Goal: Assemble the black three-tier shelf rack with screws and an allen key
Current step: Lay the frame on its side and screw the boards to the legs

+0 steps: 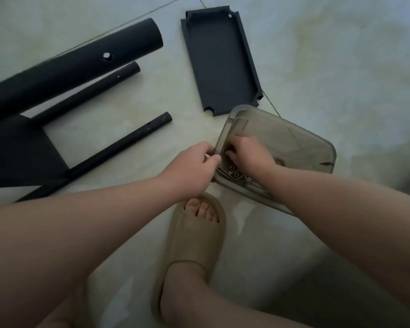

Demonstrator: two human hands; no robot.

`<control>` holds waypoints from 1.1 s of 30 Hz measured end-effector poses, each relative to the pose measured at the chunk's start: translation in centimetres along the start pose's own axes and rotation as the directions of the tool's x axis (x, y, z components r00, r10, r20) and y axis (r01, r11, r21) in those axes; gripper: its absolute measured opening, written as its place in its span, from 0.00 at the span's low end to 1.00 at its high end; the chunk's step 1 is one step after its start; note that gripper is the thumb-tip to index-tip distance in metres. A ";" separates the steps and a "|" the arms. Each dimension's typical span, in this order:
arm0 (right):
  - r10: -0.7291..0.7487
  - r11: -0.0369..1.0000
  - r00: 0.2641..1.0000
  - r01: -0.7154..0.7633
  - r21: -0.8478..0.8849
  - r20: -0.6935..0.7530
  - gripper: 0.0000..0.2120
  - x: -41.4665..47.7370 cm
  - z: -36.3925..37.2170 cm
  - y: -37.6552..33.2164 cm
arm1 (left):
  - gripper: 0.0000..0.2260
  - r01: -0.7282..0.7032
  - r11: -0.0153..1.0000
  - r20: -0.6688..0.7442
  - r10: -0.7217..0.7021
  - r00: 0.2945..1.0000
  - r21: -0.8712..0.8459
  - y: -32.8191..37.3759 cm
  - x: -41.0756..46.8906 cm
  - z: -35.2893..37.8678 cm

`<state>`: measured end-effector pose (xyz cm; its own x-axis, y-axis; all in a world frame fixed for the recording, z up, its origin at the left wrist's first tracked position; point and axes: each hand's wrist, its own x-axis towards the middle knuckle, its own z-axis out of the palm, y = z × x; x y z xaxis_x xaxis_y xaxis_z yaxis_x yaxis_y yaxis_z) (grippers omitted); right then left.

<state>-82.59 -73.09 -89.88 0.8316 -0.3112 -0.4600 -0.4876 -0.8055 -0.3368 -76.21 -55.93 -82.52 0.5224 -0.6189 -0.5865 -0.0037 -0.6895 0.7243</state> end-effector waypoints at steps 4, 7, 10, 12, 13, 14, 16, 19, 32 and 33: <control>-0.014 0.999 1.000 0.013 -0.045 -0.007 0.07 -0.1 0.0 -0.3 | 0.11 0.031 0.999 0.009 -0.031 0.999 0.005 0.5 -0.3 0.0; -0.001 0.996 1.000 0.000 -0.091 -0.014 0.09 -0.4 0.1 -0.6 | 0.13 0.055 0.998 0.019 -0.055 0.998 0.009 1.0 -0.6 0.0; 0.013 0.994 0.999 -0.017 -0.106 -0.034 0.07 -0.5 0.2 -0.8 | 0.13 0.067 0.998 0.027 -0.067 0.997 0.006 1.2 -0.7 0.0; 0.005 0.993 0.999 -0.010 -0.118 -0.044 0.07 -0.5 0.2 -1.1 | 0.13 0.069 0.998 0.028 -0.069 0.997 0.008 1.2 -0.7 -0.1; 0.001 0.992 0.999 -0.006 -0.122 -0.043 0.08 -0.5 0.2 -1.2 | 0.14 0.074 0.997 0.033 -0.074 0.997 0.008 1.2 -0.7 -0.2; -0.002 0.992 0.999 -0.003 -0.123 -0.039 0.07 -0.6 0.1 -1.2 | 0.14 0.078 0.997 0.040 -0.078 0.996 0.007 1.1 -0.7 -0.3; 0.000 0.992 1.000 -0.003 -0.125 -0.023 0.06 -0.8 -0.1 -1.3 | 0.14 0.082 0.997 0.049 -0.082 0.995 0.007 1.0 -0.8 -0.5; -0.015 0.993 1.000 0.012 -0.116 -0.024 0.04 -1.6 -1.6 -1.5 | 0.12 0.127 0.992 0.051 -0.127 0.991 -0.009 1.1 -1.3 -1.3; -0.313 0.950 0.906 0.291 -0.117 -0.286 0.05 -12.2 -15.7 -12.6 | 0.14 0.294 0.953 -0.044 -0.297 0.954 -0.067 7.5 -12.8 -13.4; -0.356 0.934 0.885 0.328 -0.140 -0.301 0.04 -13.4 -16.6 -14.1 | 0.14 0.290 0.945 -0.057 -0.301 0.952 -0.150 7.8 -14.3 -14.2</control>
<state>-82.44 -65.93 -65.35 0.9892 -0.1407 -0.0398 -0.1457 -0.9252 -0.3505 -71.63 -47.11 -63.39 0.5467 -0.3601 -0.7559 0.2762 -0.7747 0.5689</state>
